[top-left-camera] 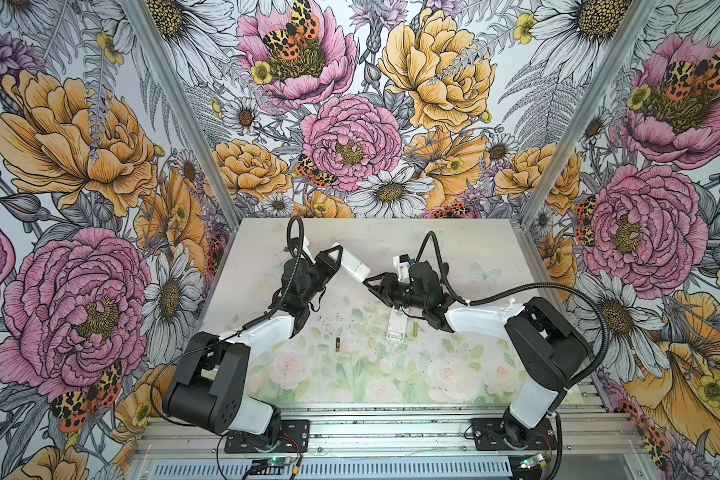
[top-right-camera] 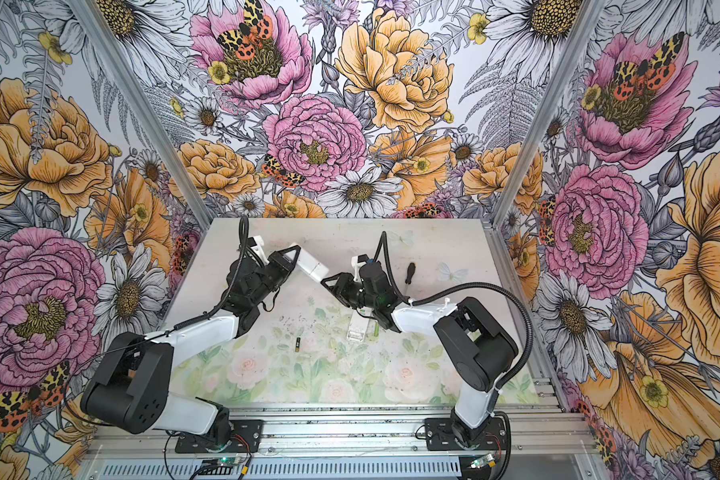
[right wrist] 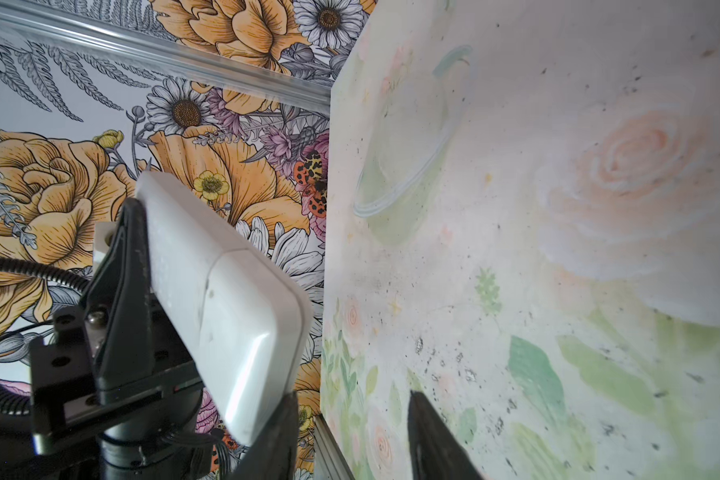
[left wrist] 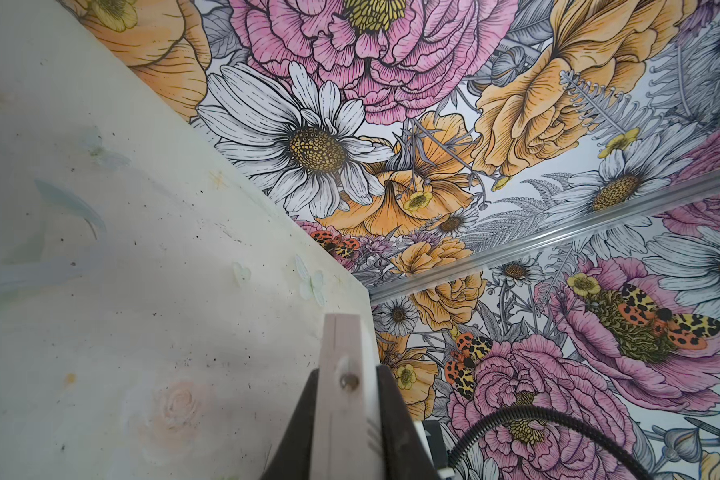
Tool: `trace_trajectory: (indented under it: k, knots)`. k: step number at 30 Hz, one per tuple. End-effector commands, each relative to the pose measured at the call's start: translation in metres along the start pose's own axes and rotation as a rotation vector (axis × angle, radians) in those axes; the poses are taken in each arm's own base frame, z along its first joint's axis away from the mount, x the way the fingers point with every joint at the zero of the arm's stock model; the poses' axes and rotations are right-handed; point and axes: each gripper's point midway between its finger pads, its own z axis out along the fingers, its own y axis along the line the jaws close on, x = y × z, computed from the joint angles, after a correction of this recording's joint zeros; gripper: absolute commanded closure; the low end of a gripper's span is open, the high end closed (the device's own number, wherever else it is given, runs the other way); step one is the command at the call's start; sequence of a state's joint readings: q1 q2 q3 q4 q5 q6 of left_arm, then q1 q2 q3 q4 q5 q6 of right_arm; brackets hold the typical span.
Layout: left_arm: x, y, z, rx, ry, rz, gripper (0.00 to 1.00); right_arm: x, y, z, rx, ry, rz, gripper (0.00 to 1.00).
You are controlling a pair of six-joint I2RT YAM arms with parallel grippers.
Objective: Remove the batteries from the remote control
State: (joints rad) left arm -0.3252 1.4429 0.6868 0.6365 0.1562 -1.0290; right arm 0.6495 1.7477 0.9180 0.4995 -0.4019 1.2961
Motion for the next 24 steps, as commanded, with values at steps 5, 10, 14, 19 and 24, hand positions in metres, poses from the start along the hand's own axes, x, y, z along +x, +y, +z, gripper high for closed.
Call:
trace_trajectory:
  k: [5, 10, 14, 19, 24]
  knots:
    - [-0.001, 0.013, -0.004, -0.022, -0.027, -0.005, 1.0, 0.001, 0.031, -0.019, -0.095, -0.031, -0.05, 0.5]
    - [0.001, 0.015, -0.004, -0.025, -0.022, -0.005, 1.0, -0.001, 0.033, -0.018, -0.106, -0.039, -0.056, 0.46]
    - [0.003, 0.021, -0.007, -0.044, -0.022, 0.0, 1.0, -0.002, 0.028, -0.017, -0.096, -0.048, -0.043, 0.46]
    - [0.01, 0.044, -0.014, -0.103, -0.028, -0.013, 1.0, -0.009, 0.012, -0.025, -0.018, -0.066, -0.038, 0.43]
    - [0.012, 0.085, -0.04, -0.213, -0.095, -0.067, 1.0, -0.039, -0.028, -0.072, 0.31, -0.139, -0.125, 0.37]
